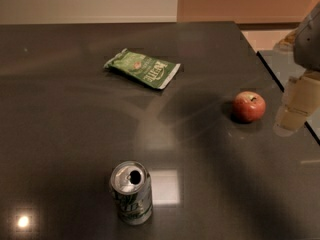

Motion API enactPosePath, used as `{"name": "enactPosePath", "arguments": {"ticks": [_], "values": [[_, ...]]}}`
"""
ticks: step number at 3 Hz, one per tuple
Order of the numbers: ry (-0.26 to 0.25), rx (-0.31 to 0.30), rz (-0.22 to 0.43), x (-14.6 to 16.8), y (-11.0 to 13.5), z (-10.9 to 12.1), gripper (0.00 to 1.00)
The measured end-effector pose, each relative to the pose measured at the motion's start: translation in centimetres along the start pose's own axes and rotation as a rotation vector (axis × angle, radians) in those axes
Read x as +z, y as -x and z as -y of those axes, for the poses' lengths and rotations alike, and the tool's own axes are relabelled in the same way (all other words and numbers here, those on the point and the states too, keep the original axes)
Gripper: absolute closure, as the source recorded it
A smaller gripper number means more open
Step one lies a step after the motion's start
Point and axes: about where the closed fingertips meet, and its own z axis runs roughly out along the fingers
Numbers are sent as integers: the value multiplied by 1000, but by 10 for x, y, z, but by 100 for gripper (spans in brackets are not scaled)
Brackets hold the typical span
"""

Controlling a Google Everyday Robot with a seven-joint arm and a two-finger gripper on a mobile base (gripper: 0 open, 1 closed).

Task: Move apple near green jalapeno chip bag

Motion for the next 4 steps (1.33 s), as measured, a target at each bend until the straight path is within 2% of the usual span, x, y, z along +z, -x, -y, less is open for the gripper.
{"name": "enactPosePath", "arguments": {"ticks": [1,2,4], "values": [[0,0,0,0,0,0,0],[13,13,25,5,-6,11,0],[40,61,131,34,-24,50,0]]}}
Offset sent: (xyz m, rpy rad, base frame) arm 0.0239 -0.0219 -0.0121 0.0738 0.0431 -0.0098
